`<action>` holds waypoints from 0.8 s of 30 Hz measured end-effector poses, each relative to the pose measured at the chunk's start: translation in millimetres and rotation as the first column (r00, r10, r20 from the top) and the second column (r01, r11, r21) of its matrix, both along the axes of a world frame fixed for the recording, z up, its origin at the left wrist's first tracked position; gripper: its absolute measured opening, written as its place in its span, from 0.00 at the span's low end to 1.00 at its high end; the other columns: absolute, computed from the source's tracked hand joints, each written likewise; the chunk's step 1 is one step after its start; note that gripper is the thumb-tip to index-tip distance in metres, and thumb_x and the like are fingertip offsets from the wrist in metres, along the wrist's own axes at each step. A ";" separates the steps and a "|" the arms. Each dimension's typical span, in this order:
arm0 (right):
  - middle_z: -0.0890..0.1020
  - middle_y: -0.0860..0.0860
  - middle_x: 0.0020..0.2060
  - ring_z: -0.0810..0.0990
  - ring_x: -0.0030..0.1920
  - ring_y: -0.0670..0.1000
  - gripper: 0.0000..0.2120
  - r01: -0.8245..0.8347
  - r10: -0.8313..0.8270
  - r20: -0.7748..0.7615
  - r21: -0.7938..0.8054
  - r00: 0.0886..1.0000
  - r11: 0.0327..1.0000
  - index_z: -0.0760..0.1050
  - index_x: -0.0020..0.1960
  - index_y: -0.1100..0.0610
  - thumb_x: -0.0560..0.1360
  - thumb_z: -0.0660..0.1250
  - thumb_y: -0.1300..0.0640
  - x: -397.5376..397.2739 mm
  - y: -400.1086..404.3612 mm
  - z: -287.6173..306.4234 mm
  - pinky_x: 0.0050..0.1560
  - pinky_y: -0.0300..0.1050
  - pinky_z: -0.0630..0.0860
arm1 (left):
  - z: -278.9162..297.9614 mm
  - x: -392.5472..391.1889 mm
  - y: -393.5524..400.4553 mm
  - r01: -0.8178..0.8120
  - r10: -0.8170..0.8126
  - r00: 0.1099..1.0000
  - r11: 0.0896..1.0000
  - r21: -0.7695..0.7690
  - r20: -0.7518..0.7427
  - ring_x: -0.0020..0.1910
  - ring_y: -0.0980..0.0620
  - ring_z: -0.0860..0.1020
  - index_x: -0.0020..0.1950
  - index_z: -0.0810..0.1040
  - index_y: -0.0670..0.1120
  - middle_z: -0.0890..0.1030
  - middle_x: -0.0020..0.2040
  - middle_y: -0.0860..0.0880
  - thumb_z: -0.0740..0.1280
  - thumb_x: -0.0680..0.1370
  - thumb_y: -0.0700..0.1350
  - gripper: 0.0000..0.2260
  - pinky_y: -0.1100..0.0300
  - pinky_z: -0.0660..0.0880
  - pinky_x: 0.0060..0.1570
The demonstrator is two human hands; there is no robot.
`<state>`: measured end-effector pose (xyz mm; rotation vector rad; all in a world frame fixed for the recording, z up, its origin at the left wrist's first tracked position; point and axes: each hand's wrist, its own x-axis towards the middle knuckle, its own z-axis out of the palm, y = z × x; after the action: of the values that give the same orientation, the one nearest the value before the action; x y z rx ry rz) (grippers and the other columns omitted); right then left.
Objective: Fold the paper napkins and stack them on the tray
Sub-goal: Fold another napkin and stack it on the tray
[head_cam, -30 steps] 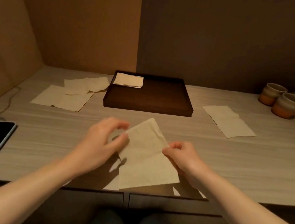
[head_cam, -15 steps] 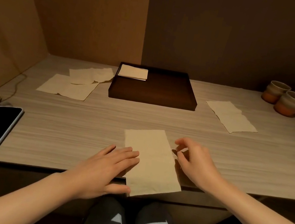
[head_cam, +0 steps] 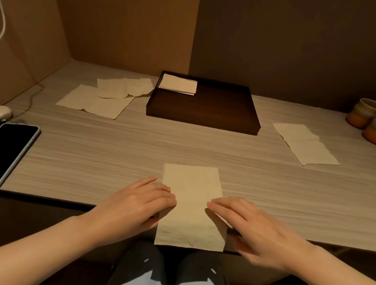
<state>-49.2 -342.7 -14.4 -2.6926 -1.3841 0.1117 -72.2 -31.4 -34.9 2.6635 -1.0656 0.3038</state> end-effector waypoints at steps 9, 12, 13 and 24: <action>0.79 0.44 0.59 0.75 0.58 0.40 0.22 0.169 -0.157 -0.069 0.261 0.985 0.950 0.71 0.70 0.49 0.78 0.61 0.45 12.3 9.4 -6.4 0.59 0.41 0.76 | 4.5 -2.8 -2.7 -0.217 0.157 0.958 0.945 -0.244 -0.241 0.59 0.65 0.72 0.62 0.76 0.55 0.77 0.57 0.60 0.61 0.78 0.55 0.15 0.65 0.69 0.62; 0.79 0.44 0.58 0.76 0.52 0.36 0.20 0.376 -0.290 -0.261 0.397 0.921 0.837 0.71 0.68 0.48 0.76 0.65 0.50 13.9 18.4 -5.7 0.54 0.38 0.76 | 8.2 2.0 -9.0 -0.396 0.258 0.893 0.840 -0.372 -0.369 0.54 0.65 0.74 0.58 0.79 0.57 0.77 0.52 0.61 0.66 0.76 0.51 0.11 0.68 0.71 0.52; 0.82 0.45 0.52 0.78 0.48 0.38 0.17 0.430 -0.326 -0.296 0.428 0.898 0.795 0.74 0.65 0.48 0.76 0.64 0.50 14.6 23.6 -4.8 0.50 0.40 0.78 | 10.2 4.1 -12.0 -0.451 0.296 0.869 0.803 -0.390 -0.396 0.52 0.65 0.75 0.54 0.80 0.58 0.78 0.50 0.61 0.68 0.76 0.47 0.09 0.69 0.71 0.50; 0.83 0.47 0.30 0.80 0.34 0.41 0.12 0.758 -0.600 -0.466 0.355 0.650 0.546 0.78 0.58 0.53 0.76 0.70 0.53 33.3 53.0 -4.3 0.37 0.35 0.72 | 14.3 17.1 -32.9 -0.646 0.483 0.761 0.629 -0.433 -0.434 0.40 0.64 0.78 0.61 0.80 0.45 0.81 0.29 0.57 0.72 0.73 0.46 0.16 0.56 0.71 0.61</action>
<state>-15.9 -289.7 -18.8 -2.3790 -0.1277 0.0422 -55.0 -64.3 -20.6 2.3009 0.0286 0.2861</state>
